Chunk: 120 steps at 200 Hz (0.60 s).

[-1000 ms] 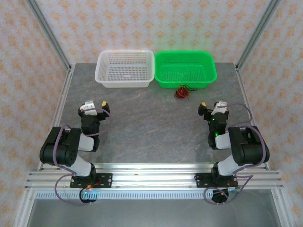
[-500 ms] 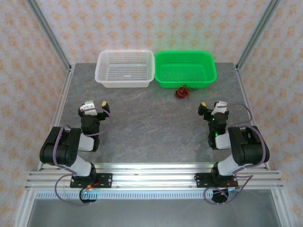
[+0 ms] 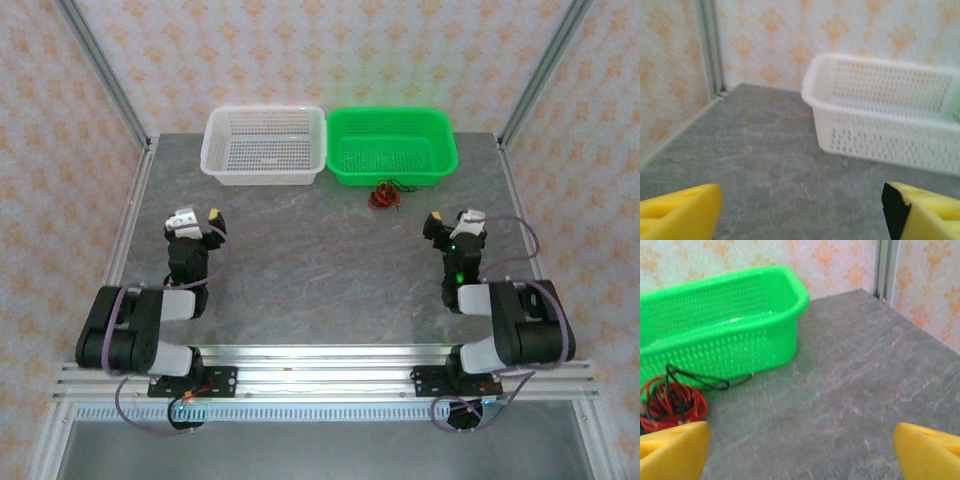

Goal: Untangle the cables

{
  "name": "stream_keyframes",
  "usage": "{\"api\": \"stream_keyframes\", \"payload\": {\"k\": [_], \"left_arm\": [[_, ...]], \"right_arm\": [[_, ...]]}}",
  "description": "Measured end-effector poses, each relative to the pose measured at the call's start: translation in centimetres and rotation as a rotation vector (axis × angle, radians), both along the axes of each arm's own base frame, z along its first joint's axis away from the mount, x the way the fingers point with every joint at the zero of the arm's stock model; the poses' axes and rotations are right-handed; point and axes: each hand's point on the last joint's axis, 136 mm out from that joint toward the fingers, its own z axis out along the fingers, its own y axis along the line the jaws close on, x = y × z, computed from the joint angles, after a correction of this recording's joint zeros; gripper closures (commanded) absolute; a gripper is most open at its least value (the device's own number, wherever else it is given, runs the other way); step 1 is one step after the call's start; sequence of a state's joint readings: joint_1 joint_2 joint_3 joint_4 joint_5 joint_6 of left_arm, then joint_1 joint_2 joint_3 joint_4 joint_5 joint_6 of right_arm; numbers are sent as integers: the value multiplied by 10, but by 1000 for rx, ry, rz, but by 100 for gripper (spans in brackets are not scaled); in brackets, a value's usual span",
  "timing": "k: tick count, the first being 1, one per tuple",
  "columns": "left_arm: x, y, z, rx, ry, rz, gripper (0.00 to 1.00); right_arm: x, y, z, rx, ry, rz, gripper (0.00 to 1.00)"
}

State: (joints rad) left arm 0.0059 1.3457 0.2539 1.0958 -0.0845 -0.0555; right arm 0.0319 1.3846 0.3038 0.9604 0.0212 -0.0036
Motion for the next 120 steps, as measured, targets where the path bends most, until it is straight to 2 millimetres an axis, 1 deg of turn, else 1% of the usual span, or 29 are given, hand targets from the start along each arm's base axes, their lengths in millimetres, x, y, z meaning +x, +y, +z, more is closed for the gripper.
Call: {"api": "stream_keyframes", "payload": {"k": [27,38,47,60,77,94,96,120], "left_arm": [[-8,11,57,-96,-121,80,18],[-8,14,73,-147,-149,98,18],[-8,14,83,-191,-162,102,18],[-5,9,91,-250,-154,94,18],[-2,-2,92,-310,-116,71,18],[0,-20,86,-353,-54,31,17],[0,-22,85,-360,-45,26,17],[0,-47,71,-412,48,-40,15]], "right_arm": [[17,-4,50,71,-20,-42,6],[24,-3,61,108,6,-51,6],[28,-1,66,138,38,-50,7],[32,6,64,198,117,-38,7],[36,26,53,286,232,10,10],[38,50,37,377,338,66,12],[38,56,34,390,358,81,12],[42,95,13,481,482,151,15]]}}
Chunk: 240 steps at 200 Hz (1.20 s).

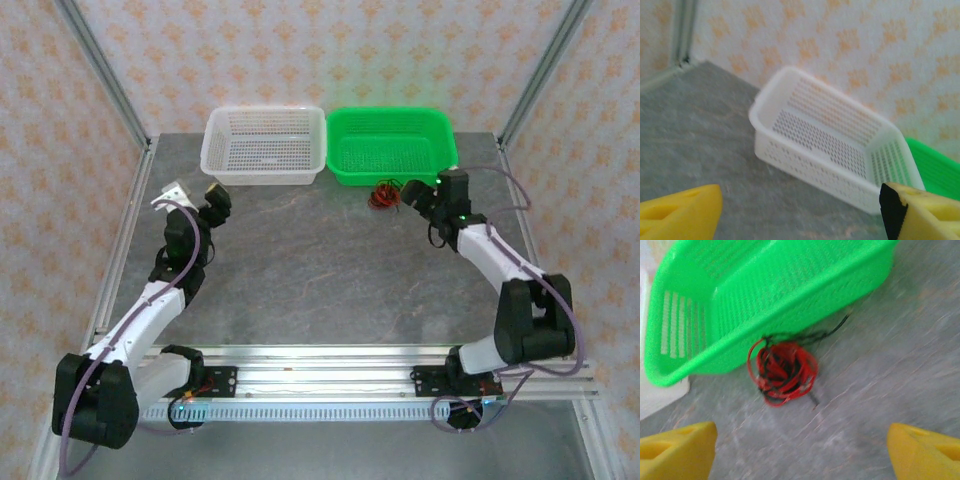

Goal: Untangle the cables

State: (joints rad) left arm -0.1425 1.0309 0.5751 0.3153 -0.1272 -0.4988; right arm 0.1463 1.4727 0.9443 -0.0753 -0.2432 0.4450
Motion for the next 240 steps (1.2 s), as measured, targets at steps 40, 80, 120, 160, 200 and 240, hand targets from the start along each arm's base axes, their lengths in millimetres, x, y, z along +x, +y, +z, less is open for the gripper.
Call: {"api": "stream_keyframes", "payload": {"k": [40,80,120,160,200,240], "left_arm": [[-3,-28,-14,-58,84,-105,13],[-7,-41,-18,-74,126,-161,12],[-12,-43,-17,-77,136,-178,12],[-18,-43,-13,-73,136,-183,12],[-22,-42,-10,-69,133,-183,12],[-23,-42,-12,-67,144,-183,12]], "right_arm": [[23,46,-25,5,99,57,17],[51,54,-50,-86,139,16,24],[66,40,-71,-178,139,-49,32],[84,44,-73,-279,52,-35,36],[100,48,-80,-345,25,-16,48],[101,49,-89,-348,27,-10,77]]}}
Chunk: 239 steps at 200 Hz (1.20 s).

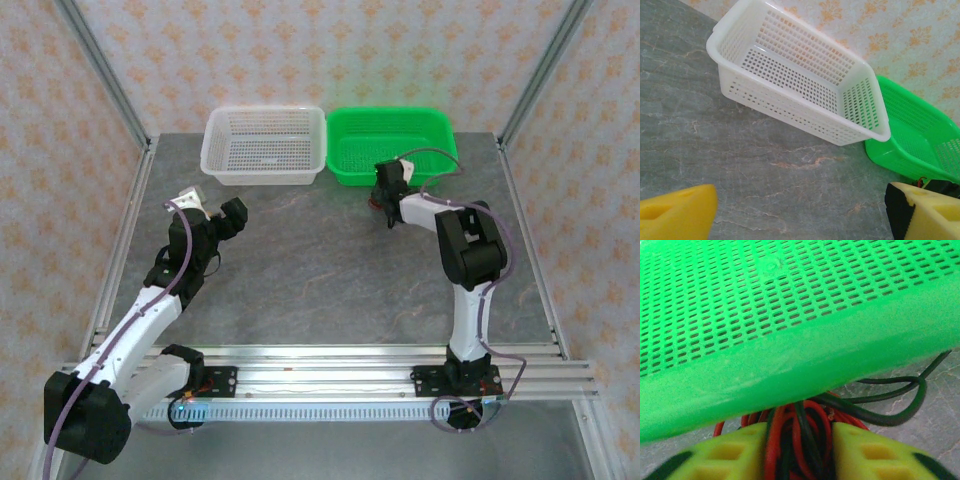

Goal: Untangle the cables

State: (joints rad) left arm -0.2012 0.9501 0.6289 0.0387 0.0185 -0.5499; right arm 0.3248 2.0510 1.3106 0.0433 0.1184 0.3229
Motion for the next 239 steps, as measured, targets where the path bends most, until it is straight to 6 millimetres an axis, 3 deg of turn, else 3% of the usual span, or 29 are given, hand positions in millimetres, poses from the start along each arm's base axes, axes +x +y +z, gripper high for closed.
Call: {"api": "stream_keyframes", "payload": {"k": [14,31,67,119,160,194,214,239], "left_arm": [[0,0,1,1,3,0,12],[0,0,7,-1,-4,0,12],[-3,0,23,-7,-34,-2,12],[-13,-11,22,-19,-13,-57,12],[-22,-31,13,-35,35,-146,12],[-31,-58,2,-52,75,-237,13],[-37,-78,-14,-63,123,-288,14],[-44,-103,-45,-57,221,-348,18]], "right_arm": [[-2,2,-1,4,-5,5,90],[-11,1,-2,19,-5,-4,100],[-42,12,2,79,16,19,100],[-98,65,-4,246,96,142,100],[-148,127,-9,320,136,237,100],[-176,160,-4,346,157,289,75],[-182,157,11,357,147,282,59],[-184,145,52,367,79,267,41]]}}
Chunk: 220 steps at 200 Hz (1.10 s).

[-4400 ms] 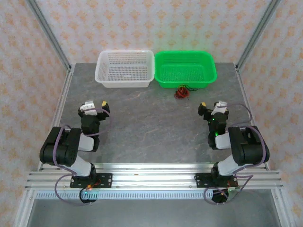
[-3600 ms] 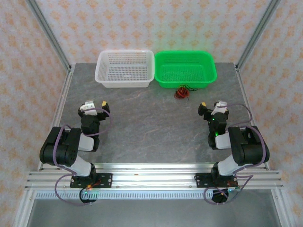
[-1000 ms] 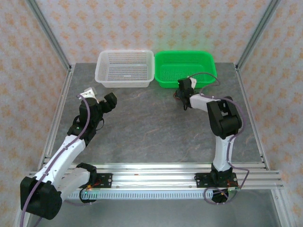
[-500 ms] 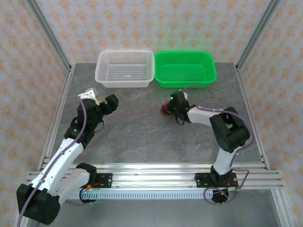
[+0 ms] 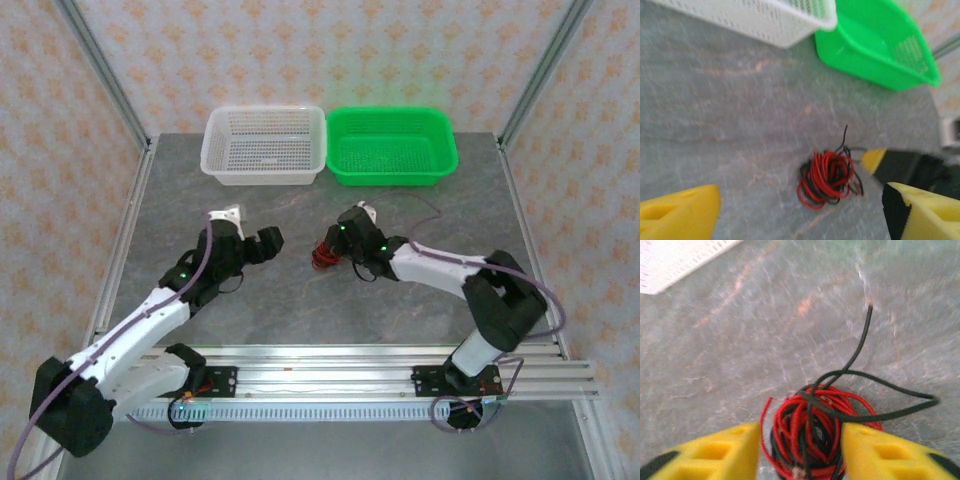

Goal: Untangle the cables

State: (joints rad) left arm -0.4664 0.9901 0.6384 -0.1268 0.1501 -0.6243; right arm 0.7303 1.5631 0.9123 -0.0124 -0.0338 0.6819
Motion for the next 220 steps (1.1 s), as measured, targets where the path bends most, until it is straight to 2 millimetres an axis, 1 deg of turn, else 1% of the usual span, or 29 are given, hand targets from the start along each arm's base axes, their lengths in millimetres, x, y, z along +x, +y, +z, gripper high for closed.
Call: {"api": "stream_keyframes", "payload": {"k": [17,32,65,78,87,105,125,158,183,200,220], "left_arm": [[-2,-18,-24,20,68,-39,22],[-4,-33,-47,36,129,-68,26],[-6,-61,-98,51,253,-120,34],[-4,-69,-112,47,288,-132,35],[-1,-74,-118,41,302,-136,35],[7,-83,-121,21,301,-140,35],[18,-91,-114,0,272,-142,35],[43,-108,-102,-19,231,-148,35],[62,-119,-102,5,218,-152,38],[74,-122,-105,44,214,-147,41],[82,-122,-109,96,216,-144,44]], "right_arm": [[-4,-10,26,8,-38,-17,38],[-7,-20,40,6,-54,-33,38],[-10,-53,59,0,-66,-73,38],[-14,-65,65,-1,-74,-85,38],[-18,-70,68,1,-78,-86,38],[-29,-76,70,7,-81,-72,38],[-37,-79,69,16,-80,-60,38],[-47,-80,52,11,-40,-36,38],[-49,-79,48,11,-29,-28,38],[-50,-78,48,15,-27,-24,38],[-50,-78,49,16,-27,-23,38]]}}
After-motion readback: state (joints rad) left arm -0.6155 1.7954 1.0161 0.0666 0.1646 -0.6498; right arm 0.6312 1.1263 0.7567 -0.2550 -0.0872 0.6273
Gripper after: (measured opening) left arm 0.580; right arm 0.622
